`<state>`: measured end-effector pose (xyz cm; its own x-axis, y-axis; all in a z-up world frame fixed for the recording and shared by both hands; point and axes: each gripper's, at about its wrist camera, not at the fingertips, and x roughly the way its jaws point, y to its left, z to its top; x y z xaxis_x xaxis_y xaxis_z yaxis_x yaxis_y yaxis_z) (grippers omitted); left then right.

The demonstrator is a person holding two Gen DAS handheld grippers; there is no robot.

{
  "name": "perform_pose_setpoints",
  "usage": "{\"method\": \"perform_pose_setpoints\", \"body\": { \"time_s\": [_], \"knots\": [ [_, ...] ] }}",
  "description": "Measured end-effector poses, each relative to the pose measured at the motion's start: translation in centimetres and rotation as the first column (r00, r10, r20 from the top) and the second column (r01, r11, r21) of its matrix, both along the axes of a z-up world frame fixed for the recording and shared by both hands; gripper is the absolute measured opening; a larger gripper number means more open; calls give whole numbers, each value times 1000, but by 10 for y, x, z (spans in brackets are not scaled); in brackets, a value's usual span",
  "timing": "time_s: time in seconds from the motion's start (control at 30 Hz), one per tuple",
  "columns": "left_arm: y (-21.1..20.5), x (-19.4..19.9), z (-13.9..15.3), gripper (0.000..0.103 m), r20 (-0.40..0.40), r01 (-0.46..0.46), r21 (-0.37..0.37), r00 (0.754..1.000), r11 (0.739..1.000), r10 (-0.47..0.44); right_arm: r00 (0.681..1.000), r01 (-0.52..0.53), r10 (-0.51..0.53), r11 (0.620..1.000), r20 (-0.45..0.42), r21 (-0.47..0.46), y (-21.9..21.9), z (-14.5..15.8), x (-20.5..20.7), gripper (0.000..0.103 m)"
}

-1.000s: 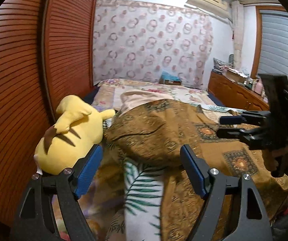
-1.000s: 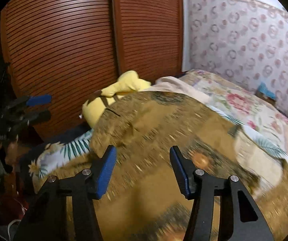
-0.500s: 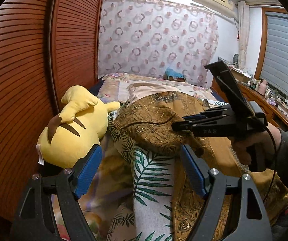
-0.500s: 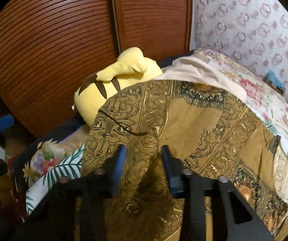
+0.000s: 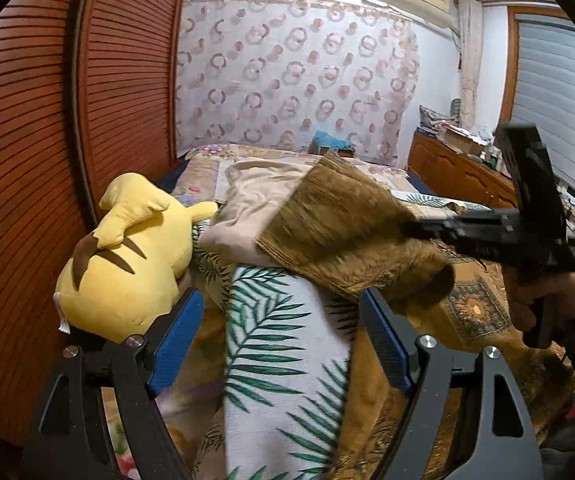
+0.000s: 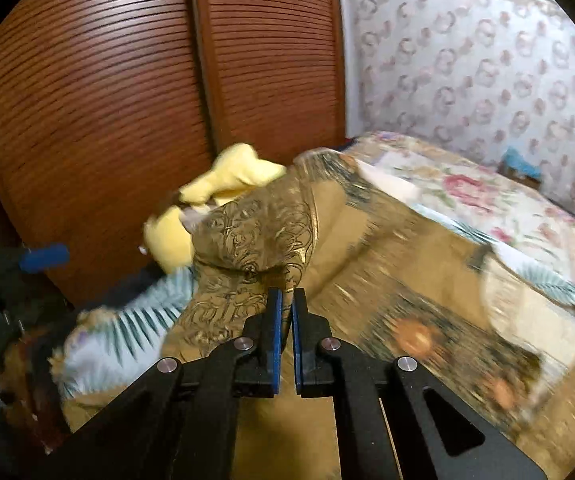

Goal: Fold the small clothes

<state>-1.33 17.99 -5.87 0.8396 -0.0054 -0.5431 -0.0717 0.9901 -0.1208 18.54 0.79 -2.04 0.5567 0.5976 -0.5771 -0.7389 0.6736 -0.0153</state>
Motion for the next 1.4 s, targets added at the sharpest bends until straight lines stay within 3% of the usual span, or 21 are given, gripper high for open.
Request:
{"method": "perform_pose_setpoints", "body": {
  "time_s": [0.13,0.2,0.33,0.5,0.73,0.97,1.0,1.07,1.13,1.4],
  "knots": [
    [-11,5,2,81,5,20,4,1000,1000,-20,998,57,-57,996,-2,-65,-16,-21,-3,5],
    [-15,5,3,81,7,25,5,1000,1000,-26,997,80,-81,995,-6,-67,-22,-26,-2,14],
    [-19,3,4,81,5,33,9,999,999,-33,997,72,-73,997,-14,-28,-18,-18,-5,44],
    [-19,2,3,81,4,28,8,1000,1000,-28,998,-40,39,999,-44,-9,9,-22,-13,47],
    [-9,-5,-1,81,-7,6,7,1000,1000,-6,978,-187,177,978,-115,-87,68,-52,-25,47],
    [-1,-6,-4,81,-16,-5,-3,1000,1000,5,976,-192,172,969,-136,-155,103,-76,-9,46],
    [0,-6,-4,81,-16,-5,-2,1000,1000,5,975,-195,175,969,-134,-150,103,-77,-10,42],
    [0,-5,-4,81,-16,-3,-2,1000,1000,3,977,-193,176,970,-123,-148,101,-76,-7,19],
    [-1,-5,-5,81,-17,1,-3,1000,1000,-1,978,-189,174,972,-112,-139,92,-74,-5,8],
    [-12,1,-8,81,-22,19,1,1000,1000,-19,998,-47,47,999,-33,5,29,-41,-19,5]
  ]
}}
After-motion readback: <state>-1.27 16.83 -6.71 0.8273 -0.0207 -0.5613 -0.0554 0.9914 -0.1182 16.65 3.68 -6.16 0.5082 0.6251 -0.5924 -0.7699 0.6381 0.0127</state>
